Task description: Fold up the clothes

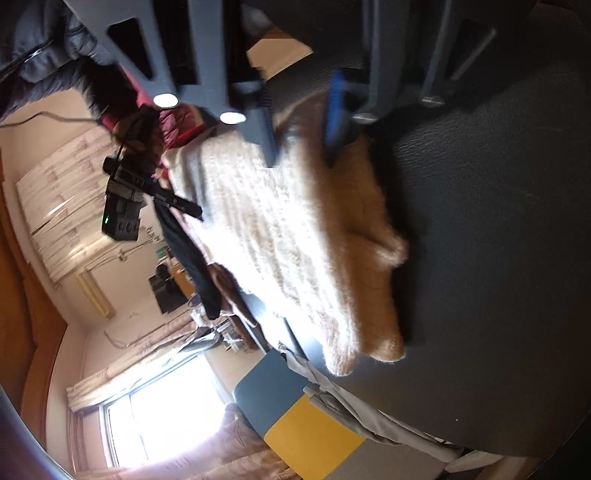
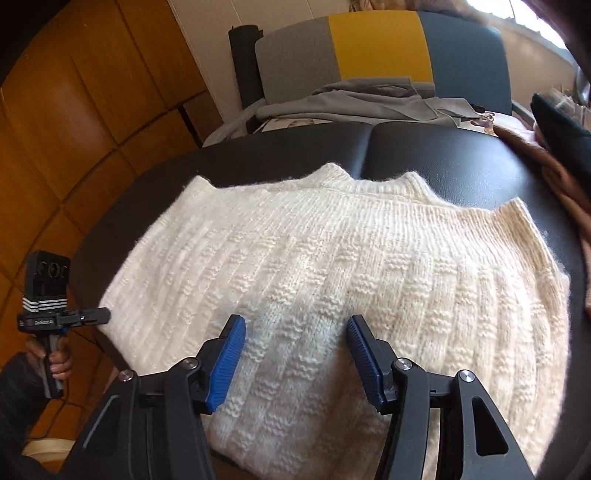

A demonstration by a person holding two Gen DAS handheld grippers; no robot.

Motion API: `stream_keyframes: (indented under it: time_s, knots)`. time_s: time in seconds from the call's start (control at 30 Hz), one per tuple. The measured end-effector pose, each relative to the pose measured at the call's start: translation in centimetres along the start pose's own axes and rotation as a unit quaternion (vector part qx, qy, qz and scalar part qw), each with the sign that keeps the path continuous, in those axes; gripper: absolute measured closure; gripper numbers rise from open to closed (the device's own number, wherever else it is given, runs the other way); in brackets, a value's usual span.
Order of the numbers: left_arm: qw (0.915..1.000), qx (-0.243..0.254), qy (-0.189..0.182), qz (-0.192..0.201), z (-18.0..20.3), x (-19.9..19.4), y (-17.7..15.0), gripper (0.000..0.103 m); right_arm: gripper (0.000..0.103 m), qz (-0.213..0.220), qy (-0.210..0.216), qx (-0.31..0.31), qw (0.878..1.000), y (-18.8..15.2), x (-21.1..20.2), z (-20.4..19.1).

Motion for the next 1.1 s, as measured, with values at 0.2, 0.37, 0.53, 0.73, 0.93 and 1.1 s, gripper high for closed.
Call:
stream_keyframes:
  time_s: [0.2,0.37,0.53,0.73,0.93,1.1]
  knots:
    - [0.9987,0.034,0.032,-0.018,-0.3,-1.2,-2.2,0.098,0.043,-0.015,-0.016,-0.002,1.0,-0.2,1.0,0.3]
    - [0.9992,0.008,0.032,-0.021,-0.1,-1.2,-2.8,0.095,0.043,-0.01,-0.012,-0.007,1.0,-0.3,1.3,0.3]
    - [0.9977,-0.007,0.064,0.02,0.5,-4.6,-1.9,0.087,0.04,0.0,-0.01,-0.007,1.0,-0.4,1.2,0.4]
    - [0.9895,0.077,0.101,0.068,5.7,-3.3,3.4,0.083,0.034,0.008,-0.008,-0.009,1.0,-0.4,1.2,0.0]
    - [0.9828,0.109,0.139,0.055,6.8,3.9,9.7,0.083,0.033,0.012,-0.003,-0.012,1.0,-0.6,1.0,0.2]
    - [0.9824,0.004,0.168,0.081,1.4,5.7,11.5,0.088,0.033,0.018,0.002,-0.011,1.0,-0.8,0.9,0.3]
Point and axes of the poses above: each gripper's, at about its wrist camera, not at the fingertips, and x roughly the way its jaws point, z to its right, y to its top, the point moved 3 cm from there along x, roughly the way its jaws point, and after that the axes turned 6 degrees about -x, right-handed, at the moved point
